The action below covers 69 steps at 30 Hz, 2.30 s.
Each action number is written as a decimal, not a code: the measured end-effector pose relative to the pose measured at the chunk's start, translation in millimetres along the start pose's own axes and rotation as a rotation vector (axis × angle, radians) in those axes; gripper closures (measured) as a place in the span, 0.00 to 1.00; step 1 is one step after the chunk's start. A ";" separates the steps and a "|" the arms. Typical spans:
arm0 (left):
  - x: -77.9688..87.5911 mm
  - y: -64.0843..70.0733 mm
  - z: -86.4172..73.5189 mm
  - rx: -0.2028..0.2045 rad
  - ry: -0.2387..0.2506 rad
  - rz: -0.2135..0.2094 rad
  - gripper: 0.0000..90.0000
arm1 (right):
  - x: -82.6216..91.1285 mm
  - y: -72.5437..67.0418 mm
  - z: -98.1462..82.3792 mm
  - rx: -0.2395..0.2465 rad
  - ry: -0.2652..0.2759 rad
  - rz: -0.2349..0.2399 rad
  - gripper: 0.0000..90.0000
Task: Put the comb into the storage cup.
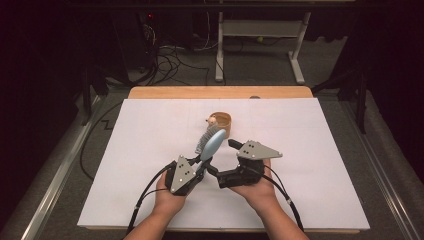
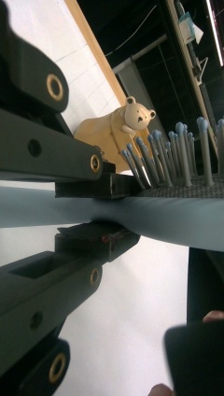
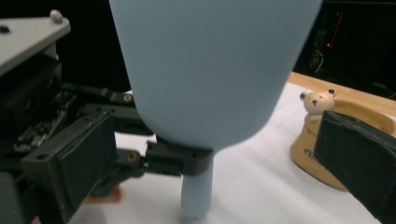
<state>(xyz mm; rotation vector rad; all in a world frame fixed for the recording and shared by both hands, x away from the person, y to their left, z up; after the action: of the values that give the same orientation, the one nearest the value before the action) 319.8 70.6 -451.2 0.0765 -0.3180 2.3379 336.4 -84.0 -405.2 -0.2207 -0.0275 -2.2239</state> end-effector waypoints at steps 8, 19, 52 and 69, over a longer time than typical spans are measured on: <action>0.3 1.5 0.7 -0.002 0.003 -0.001 0.86 | -4.6 -2.3 8.2 0.000 0.014 0.001 0.00; 0.6 2.4 0.8 -0.015 0.004 0.006 0.86 | -9.5 -5.6 19.0 0.001 0.040 0.004 0.00; 2.1 2.6 2.6 -0.019 0.007 0.020 0.86 | -12.7 -4.8 30.7 -0.047 0.106 -0.008 0.18; 2.3 1.8 3.1 -0.007 0.014 0.015 0.85 | -12.5 -8.3 31.9 -0.046 0.099 -0.026 0.23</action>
<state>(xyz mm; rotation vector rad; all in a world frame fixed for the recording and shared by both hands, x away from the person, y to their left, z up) 316.8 70.1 -448.2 0.0549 -0.3208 2.3513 342.1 -66.1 -375.4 -0.1355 0.0750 -2.2600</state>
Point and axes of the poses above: each handheld gripper's, and its own axes: x roughly backward along the jaws, z roughly out of its top, y roughly to its right, the point moved 4 cm from there along -x, roughly forward along the jaws, and after that the axes turned 7 degrees about y, right-handed, at the moved point
